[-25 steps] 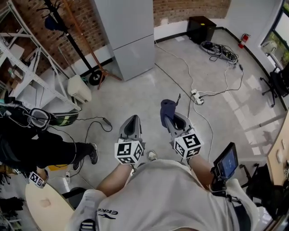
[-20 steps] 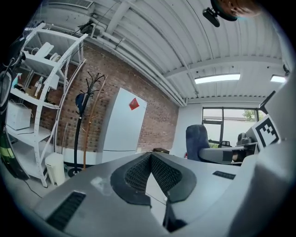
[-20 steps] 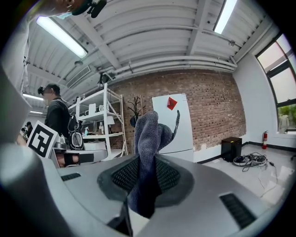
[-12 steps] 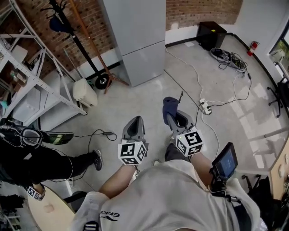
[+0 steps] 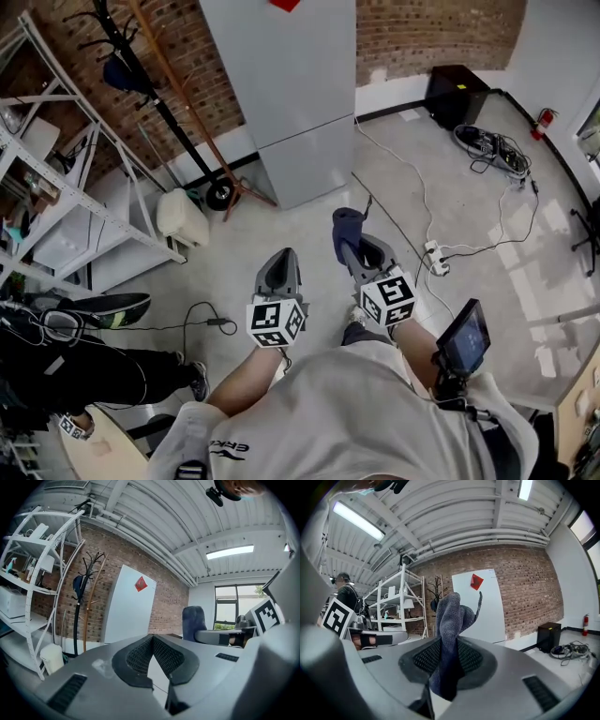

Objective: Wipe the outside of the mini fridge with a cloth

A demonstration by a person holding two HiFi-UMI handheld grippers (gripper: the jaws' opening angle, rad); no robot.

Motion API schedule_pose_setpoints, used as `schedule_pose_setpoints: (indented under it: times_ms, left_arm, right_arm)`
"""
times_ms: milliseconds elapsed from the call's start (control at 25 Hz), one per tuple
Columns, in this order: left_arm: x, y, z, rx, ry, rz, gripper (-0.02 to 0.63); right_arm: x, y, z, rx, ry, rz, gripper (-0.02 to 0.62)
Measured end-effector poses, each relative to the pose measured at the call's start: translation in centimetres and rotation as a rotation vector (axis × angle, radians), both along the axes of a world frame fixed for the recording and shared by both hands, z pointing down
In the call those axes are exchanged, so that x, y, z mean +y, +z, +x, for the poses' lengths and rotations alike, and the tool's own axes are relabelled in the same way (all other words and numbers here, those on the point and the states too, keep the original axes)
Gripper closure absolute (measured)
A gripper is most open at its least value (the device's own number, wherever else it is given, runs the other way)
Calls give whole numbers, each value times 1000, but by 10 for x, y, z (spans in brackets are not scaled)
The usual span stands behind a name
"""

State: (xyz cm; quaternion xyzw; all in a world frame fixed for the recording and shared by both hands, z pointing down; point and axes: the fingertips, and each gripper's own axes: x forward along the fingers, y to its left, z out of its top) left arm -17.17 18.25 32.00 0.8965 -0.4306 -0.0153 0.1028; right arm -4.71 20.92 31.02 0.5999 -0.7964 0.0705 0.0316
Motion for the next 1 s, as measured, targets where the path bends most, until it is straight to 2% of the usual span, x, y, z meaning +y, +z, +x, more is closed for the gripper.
schedule_pose_setpoints:
  times_ms: [200,480,720,1000]
  left_arm:
    - [-59,-11,48,-14,-40,1,603]
    - [-121,-17,89,-38,-106,-17,603]
    - [-168,-24,99,-44,-140,-6,603]
    - [-232,-24,89,-27,-153,29,603]
  right_arm:
    - [-62,-4,55,-8,-25,-6,509]
    - [-129,-1,108,-15,-64,-31,509]
    - [-182,-2,116,-10,-109,-30,509]
    - [-250,-1,105,20,-133,0,509]
